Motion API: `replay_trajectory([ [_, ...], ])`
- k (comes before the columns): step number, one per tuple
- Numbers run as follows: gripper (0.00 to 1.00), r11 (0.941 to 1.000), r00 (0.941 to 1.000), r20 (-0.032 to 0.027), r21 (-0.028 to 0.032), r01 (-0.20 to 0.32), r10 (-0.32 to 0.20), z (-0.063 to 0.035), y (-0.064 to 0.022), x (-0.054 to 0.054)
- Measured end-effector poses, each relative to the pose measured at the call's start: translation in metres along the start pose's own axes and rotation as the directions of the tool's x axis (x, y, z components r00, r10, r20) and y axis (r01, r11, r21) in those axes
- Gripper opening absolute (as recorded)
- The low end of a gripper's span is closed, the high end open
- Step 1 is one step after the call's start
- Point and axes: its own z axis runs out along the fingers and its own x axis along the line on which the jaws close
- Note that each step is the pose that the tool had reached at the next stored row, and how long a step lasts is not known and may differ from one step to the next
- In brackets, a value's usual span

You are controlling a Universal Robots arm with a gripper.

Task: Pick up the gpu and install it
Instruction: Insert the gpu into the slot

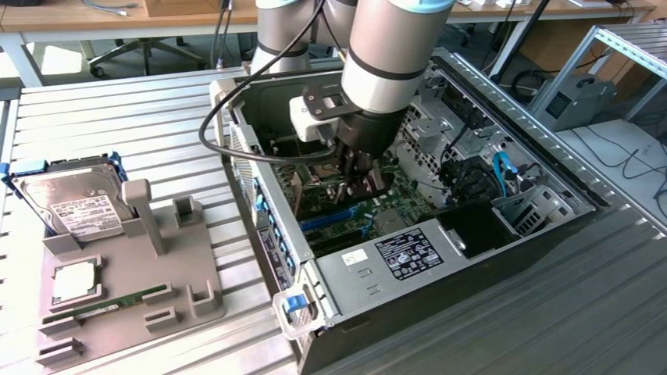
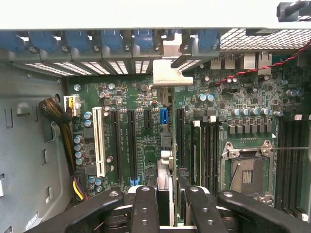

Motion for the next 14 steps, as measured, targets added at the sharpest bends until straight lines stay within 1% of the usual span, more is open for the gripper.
replay_trajectory([
  [14, 0.27, 1.0000, 1.0000, 0.0003, -0.0005, 0.007, -0.007, 0.0029, 0.0001, 0.0001],
])
